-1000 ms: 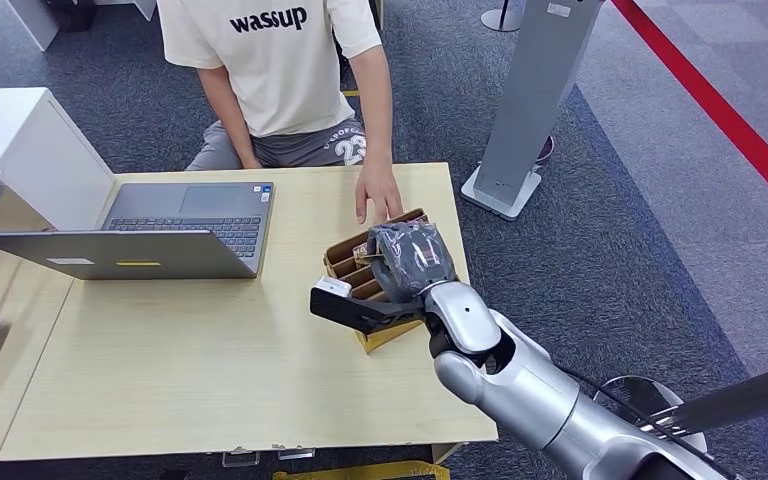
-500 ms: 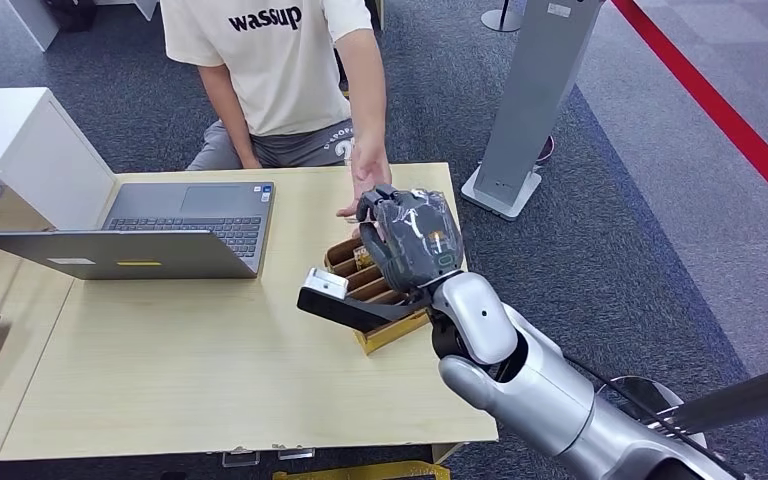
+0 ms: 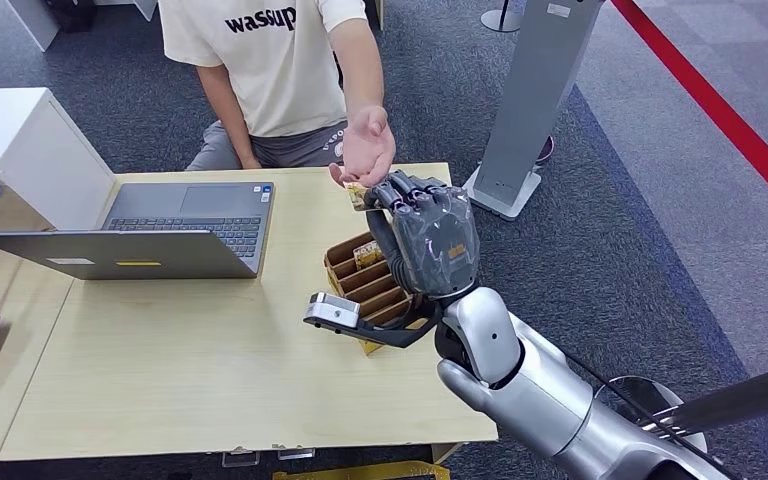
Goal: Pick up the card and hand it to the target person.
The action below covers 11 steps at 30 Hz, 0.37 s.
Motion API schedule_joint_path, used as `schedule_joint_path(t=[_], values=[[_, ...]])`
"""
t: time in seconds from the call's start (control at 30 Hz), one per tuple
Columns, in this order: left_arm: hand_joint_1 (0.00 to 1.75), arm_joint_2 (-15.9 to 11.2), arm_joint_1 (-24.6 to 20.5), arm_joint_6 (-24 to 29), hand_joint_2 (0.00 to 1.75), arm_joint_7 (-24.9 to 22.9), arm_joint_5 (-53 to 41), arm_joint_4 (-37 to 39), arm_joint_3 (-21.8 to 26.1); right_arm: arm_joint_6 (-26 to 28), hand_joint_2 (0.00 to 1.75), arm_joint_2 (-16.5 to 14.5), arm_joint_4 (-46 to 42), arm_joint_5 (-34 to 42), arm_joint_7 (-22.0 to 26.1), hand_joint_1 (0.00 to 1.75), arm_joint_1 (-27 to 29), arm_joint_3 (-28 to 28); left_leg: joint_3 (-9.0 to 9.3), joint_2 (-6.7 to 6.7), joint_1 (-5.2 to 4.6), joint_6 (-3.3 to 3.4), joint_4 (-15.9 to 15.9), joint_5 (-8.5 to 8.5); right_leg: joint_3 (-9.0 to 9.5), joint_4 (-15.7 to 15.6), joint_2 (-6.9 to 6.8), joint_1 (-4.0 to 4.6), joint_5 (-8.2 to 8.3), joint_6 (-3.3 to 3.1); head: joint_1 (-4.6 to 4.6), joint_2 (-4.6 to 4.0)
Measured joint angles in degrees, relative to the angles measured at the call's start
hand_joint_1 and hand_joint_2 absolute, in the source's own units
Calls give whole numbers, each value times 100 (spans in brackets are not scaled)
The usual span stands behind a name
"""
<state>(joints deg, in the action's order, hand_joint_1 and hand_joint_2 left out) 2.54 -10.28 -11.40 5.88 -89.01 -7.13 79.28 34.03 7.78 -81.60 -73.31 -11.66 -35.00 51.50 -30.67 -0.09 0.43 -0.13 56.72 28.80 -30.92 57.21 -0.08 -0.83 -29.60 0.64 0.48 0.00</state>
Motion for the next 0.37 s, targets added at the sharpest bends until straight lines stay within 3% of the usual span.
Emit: schedule_joint_path(t=[0.03,0.1,0.23,0.37], values=[[0,0,0,-37,175,-3,3,0,1,39,175,-6,52,9,15,37,-1,-1,0,0,0,0,0,0,0,0,0,0,0,0,0,0],[0,0,-1,-99,175,-4,2,0,2,97,175,-21,164,49,48,4,-1,0,0,0,0,0,0,0,0,0,0,0,0,0,-1,0],[0,0,0,-131,0,-5,44,0,7,170,175,-63,372,174,109,0,-2,1,-1,0,0,0,0,0,0,0,0,0,0,0,-1,0],[0,0,5,-81,0,-25,88,0,13,224,175,-98,522,496,251,0,-2,2,-2,0,0,0,0,0,0,0,-1,0,0,0,-1,0]])
